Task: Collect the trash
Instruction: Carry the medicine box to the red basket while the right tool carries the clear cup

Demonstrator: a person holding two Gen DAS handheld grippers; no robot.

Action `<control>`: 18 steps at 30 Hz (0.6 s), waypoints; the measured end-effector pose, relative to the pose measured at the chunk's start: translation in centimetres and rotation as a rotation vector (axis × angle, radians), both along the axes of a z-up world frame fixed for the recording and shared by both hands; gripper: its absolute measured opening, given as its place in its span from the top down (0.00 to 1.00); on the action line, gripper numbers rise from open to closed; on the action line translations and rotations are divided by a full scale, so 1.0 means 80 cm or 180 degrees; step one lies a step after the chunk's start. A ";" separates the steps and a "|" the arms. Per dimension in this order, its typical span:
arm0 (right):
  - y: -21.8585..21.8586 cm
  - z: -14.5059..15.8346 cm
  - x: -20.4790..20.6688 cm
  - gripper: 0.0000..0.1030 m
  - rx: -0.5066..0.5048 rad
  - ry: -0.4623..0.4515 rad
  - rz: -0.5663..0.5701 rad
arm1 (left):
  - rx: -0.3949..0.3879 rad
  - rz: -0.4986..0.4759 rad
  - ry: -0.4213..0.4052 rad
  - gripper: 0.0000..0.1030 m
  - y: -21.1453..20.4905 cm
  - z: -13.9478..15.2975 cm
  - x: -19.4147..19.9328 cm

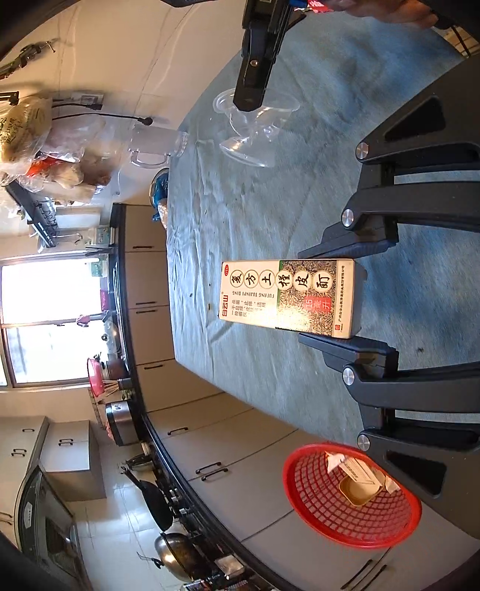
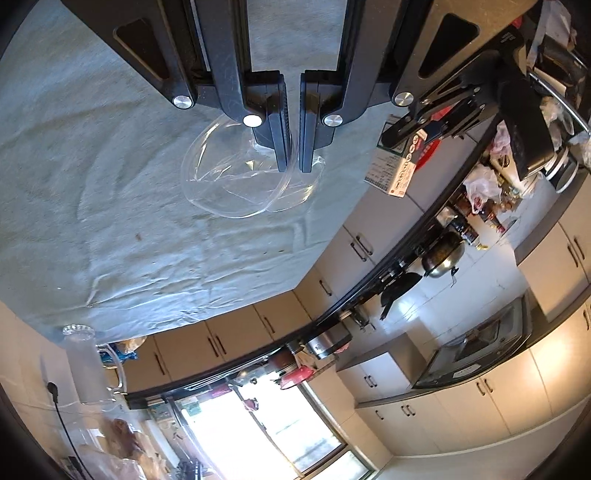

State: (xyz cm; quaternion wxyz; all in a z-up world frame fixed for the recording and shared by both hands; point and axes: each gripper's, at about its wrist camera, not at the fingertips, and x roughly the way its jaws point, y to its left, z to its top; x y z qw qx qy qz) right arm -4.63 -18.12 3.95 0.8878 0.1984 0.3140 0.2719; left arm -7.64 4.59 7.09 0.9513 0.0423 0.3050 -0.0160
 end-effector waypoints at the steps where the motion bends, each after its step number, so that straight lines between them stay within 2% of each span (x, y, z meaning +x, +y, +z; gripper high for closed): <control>1: 0.004 0.001 -0.002 0.94 -0.0009 0.0000 0.0012 | -0.0018 0.0012 -0.0010 0.67 0.005 0.000 -0.002; 18: 0.091 0.008 -0.010 0.94 -0.0226 0.0049 0.0297 | -0.0213 0.0263 -0.0114 0.67 0.076 0.000 -0.019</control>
